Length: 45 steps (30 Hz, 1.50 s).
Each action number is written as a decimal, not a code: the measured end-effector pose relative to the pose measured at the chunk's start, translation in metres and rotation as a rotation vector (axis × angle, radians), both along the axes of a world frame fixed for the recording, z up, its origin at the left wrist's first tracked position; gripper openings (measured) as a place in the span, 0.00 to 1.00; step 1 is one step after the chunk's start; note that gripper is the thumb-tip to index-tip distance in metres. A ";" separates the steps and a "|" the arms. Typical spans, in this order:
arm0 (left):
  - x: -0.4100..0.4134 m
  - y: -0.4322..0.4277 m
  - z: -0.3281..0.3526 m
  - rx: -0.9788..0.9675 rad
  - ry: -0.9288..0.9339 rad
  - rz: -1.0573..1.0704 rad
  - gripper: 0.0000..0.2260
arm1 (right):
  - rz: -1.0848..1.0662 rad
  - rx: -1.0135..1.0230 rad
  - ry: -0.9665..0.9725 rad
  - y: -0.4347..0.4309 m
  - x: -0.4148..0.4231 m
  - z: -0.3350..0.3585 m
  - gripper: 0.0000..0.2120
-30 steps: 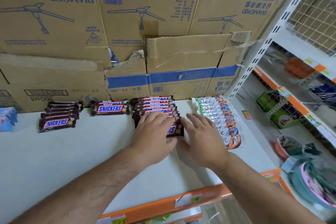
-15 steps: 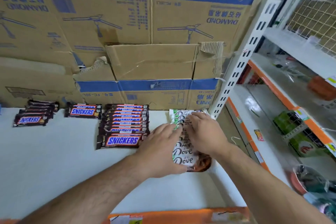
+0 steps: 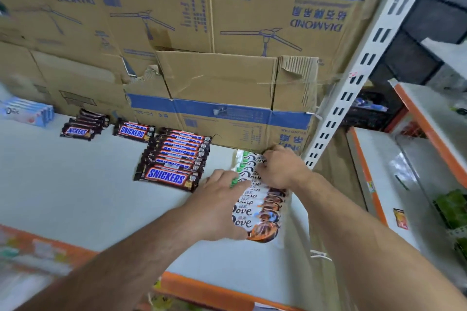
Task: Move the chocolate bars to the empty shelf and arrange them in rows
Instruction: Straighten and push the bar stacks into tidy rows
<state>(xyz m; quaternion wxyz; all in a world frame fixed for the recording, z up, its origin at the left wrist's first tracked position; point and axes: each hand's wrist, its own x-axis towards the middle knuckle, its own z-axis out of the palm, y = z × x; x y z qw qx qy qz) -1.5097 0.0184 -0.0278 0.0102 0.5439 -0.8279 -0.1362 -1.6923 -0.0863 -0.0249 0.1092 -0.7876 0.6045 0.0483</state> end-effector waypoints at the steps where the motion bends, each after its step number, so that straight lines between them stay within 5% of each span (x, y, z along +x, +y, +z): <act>1: 0.000 0.000 0.000 -0.014 -0.009 -0.003 0.45 | 0.016 0.011 0.004 0.000 0.001 0.001 0.25; 6: 0.001 0.001 -0.002 -0.050 -0.004 -0.002 0.44 | 0.007 0.089 -0.023 0.006 0.000 0.000 0.25; 11: -0.003 0.000 -0.004 -0.088 0.008 -0.014 0.54 | -0.054 0.108 -0.149 0.008 0.001 0.012 0.29; 15: 0.000 -0.001 -0.002 -0.076 -0.014 0.035 0.63 | 0.002 0.039 -0.251 0.030 0.004 0.018 0.12; 22: -0.001 0.005 -0.011 -0.040 -0.001 -0.091 0.63 | 0.072 -0.007 -0.397 0.081 0.005 0.009 0.04; 29: -0.005 -0.025 -0.009 0.014 0.020 -0.099 0.59 | -0.501 0.009 -1.004 0.104 -0.002 -0.014 0.29; 34: -0.002 -0.041 -0.003 0.120 0.113 -0.072 0.63 | -0.501 -0.069 -0.866 0.096 0.013 -0.022 0.37; 38: 0.000 -0.028 -0.010 0.212 0.290 0.167 0.69 | -0.496 -0.068 -0.858 0.096 0.010 -0.028 0.38; 45: 0.005 -0.021 -0.010 0.434 0.660 0.367 0.63 | -0.511 -0.037 -0.932 0.096 0.007 -0.031 0.42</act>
